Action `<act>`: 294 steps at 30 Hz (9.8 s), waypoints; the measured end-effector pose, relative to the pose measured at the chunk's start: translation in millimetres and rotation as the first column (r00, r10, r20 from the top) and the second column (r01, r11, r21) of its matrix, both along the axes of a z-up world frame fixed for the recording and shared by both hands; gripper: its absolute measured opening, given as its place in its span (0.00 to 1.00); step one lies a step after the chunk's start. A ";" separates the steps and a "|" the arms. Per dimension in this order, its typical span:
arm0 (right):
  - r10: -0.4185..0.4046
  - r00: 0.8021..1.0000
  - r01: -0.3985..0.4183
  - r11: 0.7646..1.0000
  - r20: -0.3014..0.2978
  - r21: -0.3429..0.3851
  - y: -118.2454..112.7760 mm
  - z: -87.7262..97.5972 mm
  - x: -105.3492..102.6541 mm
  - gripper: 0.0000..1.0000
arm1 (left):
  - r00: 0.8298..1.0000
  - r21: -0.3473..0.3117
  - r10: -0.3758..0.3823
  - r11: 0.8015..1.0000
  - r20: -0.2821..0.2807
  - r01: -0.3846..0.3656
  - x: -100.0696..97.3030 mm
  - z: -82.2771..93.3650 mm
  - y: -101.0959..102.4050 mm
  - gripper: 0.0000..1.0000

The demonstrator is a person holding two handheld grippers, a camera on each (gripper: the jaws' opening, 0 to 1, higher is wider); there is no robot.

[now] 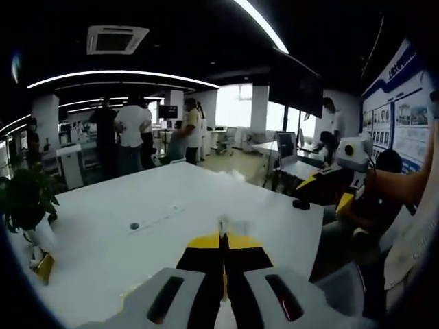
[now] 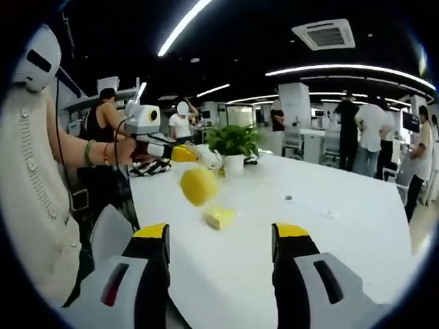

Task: Compare the silicone blocks by pressing each to a similar depth, holding the contact briefly, and releasing to observe deformation and rebound differences across the visible hardness samples.

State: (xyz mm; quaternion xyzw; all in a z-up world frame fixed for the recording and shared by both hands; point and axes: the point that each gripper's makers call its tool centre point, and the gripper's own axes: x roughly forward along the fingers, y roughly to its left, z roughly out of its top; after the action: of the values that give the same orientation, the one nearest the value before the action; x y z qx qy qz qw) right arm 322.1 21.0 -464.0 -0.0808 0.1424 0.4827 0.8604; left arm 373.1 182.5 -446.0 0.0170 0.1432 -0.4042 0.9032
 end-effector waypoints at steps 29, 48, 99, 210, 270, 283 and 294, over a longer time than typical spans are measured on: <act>0.456 0.877 -0.478 0.807 -0.148 -0.346 108.9 -4.9 68.3 0.59 | 0.981 0.055 -0.191 0.980 0.036 0.189 23.0 21.3 -31.2 0.00; 0.522 0.826 -0.563 0.756 -0.210 -0.335 156.8 -45.3 74.7 0.46 | 0.980 0.039 -0.198 0.980 0.036 0.196 32.3 21.3 -37.5 0.00; 0.516 0.818 -0.575 0.715 -0.255 -0.398 136.4 -43.3 41.4 0.10 | 0.967 0.095 -0.240 0.968 0.086 0.231 -4.3 29.2 -53.2 0.00; 0.394 0.918 -0.395 0.919 -0.033 -0.011 123.0 -16.9 41.6 0.50 | 0.995 -0.009 -0.061 0.998 -0.083 0.061 -0.1 0.7 -30.4 0.00; -0.243 0.960 0.272 0.924 -0.137 0.270 -19.8 -56.9 45.4 0.50 | 0.812 -0.215 0.127 0.931 -0.570 -0.296 145.5 -196.5 -67.4 0.00; -0.243 0.951 0.285 0.927 -0.190 0.243 -13.6 -75.6 56.8 0.49 | 0.752 -0.190 0.196 0.900 -0.629 -0.393 174.5 -241.5 -50.1 0.00; -0.245 0.947 0.291 0.928 -0.207 0.231 -8.9 -84.3 64.7 0.47 | 0.723 -0.094 0.255 0.910 -0.642 -0.405 185.2 -274.3 -35.6 0.00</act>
State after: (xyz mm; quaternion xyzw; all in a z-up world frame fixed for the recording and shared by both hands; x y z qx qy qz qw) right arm 386.8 12.1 -548.2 0.0948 0.1627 0.3798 0.9057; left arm 558.3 146.9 -720.3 -0.2454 0.3834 -0.2326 0.8595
